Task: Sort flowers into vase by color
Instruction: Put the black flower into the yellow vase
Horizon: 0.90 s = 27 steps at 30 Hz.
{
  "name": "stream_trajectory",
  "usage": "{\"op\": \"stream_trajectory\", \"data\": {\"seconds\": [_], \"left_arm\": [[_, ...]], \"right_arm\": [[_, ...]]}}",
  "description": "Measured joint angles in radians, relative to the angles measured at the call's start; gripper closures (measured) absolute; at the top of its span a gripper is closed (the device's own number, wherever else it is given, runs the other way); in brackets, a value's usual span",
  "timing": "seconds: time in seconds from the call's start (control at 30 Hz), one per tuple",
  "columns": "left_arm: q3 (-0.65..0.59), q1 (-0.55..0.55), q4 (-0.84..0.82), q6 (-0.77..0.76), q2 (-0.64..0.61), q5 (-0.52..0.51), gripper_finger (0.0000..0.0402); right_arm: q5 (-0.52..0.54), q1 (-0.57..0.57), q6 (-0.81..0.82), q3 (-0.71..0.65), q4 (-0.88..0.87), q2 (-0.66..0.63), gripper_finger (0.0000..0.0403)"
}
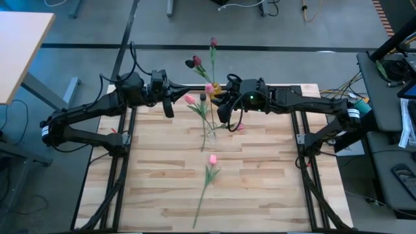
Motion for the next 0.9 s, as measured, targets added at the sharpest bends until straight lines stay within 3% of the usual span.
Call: {"op": "stream_trajectory", "data": {"seconds": [0.43, 0.57, 0.77, 0.9], "left_arm": [[-0.001, 0.000, -0.006, -0.028, 0.000, 0.001, 0.0402], [-0.001, 0.000, -0.099, -0.065, -0.002, -0.069, 0.0402], [-0.011, 0.001, -0.271, -0.144, -0.012, -0.190, 0.0402], [-0.065, 0.011, -0.274, -0.223, -0.033, -0.207, 0.0402]], "right_arm": [[-0.090, -0.002, 0.028, 0.116, -0.147, 0.000, 0.0251], [-0.077, -0.009, -0.027, 0.180, -0.248, -0.009, 0.0285], [-0.032, -0.048, -0.104, 0.256, -0.411, -0.051, 0.0382], [-0.016, -0.081, -0.113, 0.265, -0.464, -0.095, 0.0389]]}}
